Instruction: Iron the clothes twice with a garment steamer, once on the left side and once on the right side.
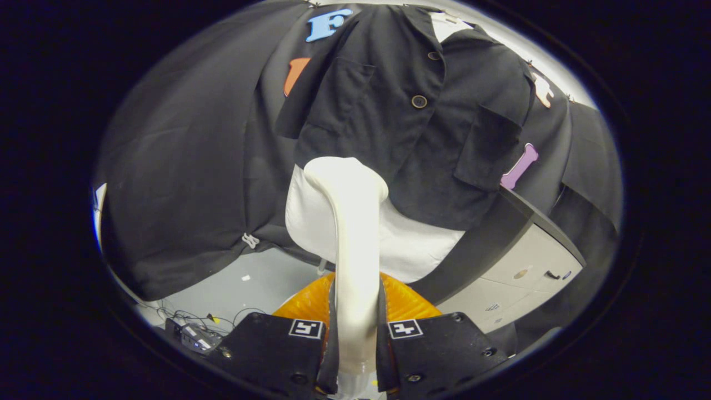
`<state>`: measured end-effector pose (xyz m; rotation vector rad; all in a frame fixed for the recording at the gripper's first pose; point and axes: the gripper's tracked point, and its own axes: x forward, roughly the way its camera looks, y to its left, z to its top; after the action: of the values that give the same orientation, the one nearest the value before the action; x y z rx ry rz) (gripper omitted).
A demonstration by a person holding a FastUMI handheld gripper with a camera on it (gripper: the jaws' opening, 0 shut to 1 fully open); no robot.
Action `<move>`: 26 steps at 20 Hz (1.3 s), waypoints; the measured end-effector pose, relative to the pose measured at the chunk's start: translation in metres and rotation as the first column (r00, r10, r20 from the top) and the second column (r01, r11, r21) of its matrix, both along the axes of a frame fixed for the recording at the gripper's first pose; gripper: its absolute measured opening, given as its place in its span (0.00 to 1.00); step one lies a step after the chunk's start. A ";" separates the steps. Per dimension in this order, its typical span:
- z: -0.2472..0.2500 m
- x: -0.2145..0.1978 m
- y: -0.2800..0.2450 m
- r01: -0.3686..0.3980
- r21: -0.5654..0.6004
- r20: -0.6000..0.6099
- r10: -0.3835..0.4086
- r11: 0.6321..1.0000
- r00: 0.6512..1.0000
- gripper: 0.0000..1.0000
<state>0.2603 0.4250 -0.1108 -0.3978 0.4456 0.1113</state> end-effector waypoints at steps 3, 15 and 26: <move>0.012 -0.006 -0.025 -0.010 0.005 0.016 0.010 1.000 1.000 0.30; 0.045 -0.050 -0.163 -0.018 0.102 0.013 0.016 0.995 1.000 0.29; 0.045 -0.114 -0.314 0.139 0.175 -0.009 -0.140 0.975 0.990 0.29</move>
<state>0.1465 0.1106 -0.0663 -0.1923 0.4550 0.0129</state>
